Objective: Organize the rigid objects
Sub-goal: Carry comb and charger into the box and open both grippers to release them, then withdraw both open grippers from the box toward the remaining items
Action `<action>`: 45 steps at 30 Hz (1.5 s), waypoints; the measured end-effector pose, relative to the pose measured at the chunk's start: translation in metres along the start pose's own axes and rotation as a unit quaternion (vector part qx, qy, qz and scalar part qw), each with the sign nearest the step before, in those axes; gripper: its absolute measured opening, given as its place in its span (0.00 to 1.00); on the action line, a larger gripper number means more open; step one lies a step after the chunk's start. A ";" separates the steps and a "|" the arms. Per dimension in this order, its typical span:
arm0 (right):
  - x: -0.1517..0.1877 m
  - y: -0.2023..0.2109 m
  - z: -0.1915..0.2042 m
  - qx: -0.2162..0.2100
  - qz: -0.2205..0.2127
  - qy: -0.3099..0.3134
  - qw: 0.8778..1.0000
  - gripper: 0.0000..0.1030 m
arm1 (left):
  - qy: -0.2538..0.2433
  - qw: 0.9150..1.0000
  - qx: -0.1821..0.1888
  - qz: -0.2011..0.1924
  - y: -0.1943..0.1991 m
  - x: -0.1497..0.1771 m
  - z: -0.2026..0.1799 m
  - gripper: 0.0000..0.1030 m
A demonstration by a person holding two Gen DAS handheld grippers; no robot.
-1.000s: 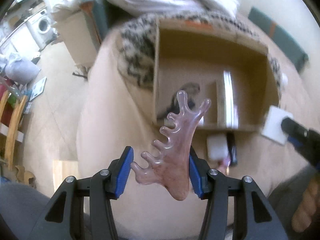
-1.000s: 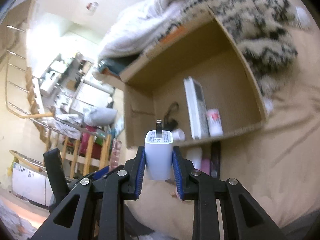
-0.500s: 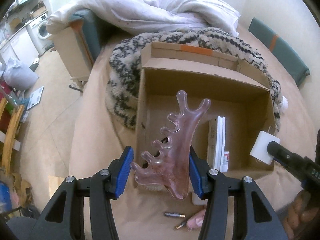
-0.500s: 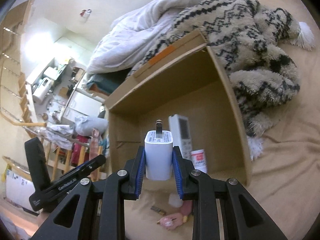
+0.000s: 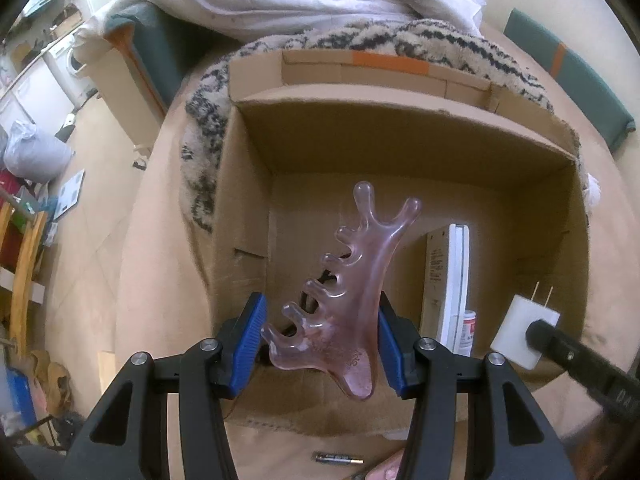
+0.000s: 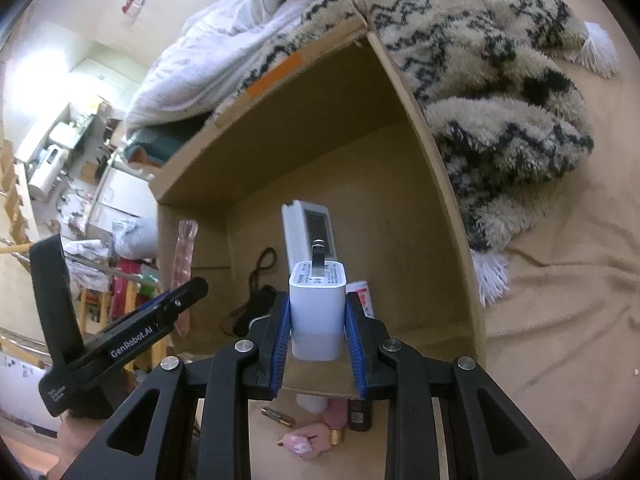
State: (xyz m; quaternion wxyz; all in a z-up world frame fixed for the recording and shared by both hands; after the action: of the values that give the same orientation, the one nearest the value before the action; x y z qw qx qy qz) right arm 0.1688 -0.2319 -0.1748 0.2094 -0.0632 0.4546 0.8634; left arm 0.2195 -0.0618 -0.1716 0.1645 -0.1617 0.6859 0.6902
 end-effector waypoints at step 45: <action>-0.012 0.006 0.009 -0.014 -0.034 -0.012 0.999 0.70 | 0.008 0.999 -0.030 0.020 0.009 0.013 0.009 0.63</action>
State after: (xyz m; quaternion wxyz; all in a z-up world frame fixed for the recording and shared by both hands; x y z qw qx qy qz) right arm 0.1781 -0.2313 -0.1609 0.2434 -0.0710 0.4371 0.8629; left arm 0.2044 -0.0528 -0.1695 0.1410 -0.1583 0.6694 0.7120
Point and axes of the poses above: each gripper's, at about its wrist camera, not at the fingertips, and y roughly against the way its jaws point, z to its left, x to its underside, the point moved 10 cm from there along -y, roughly the way its jaws point, and after that the axes turned 2 degrees about -z, right-handed, at the moved point
